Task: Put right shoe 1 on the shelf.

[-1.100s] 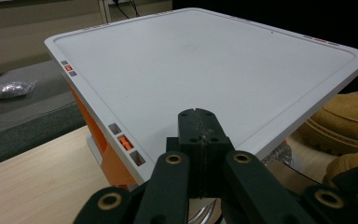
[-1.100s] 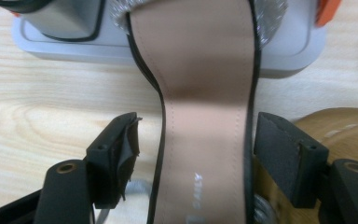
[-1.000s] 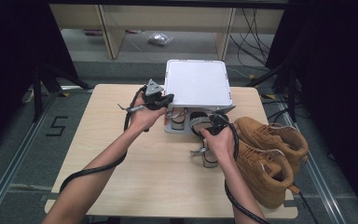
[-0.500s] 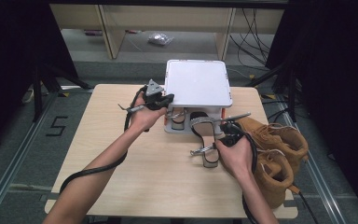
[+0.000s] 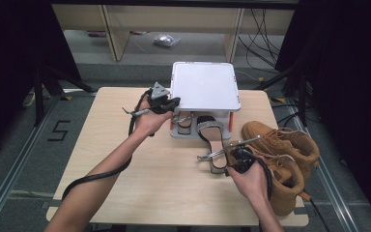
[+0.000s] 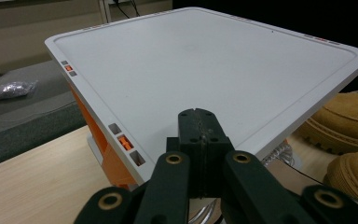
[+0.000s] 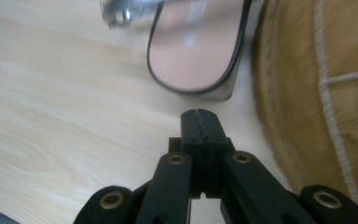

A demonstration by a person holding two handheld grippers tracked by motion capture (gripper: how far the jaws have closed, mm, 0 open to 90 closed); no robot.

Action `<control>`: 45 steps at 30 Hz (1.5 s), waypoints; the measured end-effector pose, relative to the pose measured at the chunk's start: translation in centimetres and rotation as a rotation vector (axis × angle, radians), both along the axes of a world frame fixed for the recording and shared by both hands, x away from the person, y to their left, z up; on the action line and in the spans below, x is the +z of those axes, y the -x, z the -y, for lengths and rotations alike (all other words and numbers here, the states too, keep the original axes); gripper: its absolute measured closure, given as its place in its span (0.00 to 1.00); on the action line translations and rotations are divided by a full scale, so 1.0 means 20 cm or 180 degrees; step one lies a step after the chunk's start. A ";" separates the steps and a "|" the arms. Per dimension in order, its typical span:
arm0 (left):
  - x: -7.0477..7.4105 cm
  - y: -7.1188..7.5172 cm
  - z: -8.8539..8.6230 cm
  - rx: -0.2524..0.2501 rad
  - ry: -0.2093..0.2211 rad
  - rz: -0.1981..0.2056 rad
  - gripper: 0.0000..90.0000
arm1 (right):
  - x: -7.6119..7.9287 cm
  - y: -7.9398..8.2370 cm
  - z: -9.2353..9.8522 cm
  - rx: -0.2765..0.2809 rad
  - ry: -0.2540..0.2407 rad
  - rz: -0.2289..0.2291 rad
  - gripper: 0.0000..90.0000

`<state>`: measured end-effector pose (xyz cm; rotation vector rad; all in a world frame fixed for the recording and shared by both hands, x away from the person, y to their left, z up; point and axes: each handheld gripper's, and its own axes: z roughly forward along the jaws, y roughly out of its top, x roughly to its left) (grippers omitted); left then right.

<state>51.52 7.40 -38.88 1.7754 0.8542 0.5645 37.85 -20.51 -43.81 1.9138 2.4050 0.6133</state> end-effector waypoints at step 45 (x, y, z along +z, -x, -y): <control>0.00 0.00 0.00 -0.0003 -0.0009 -0.0005 1.00 | -0.16 -0.19 -0.21 0.0057 -0.0065 0.0307 1.00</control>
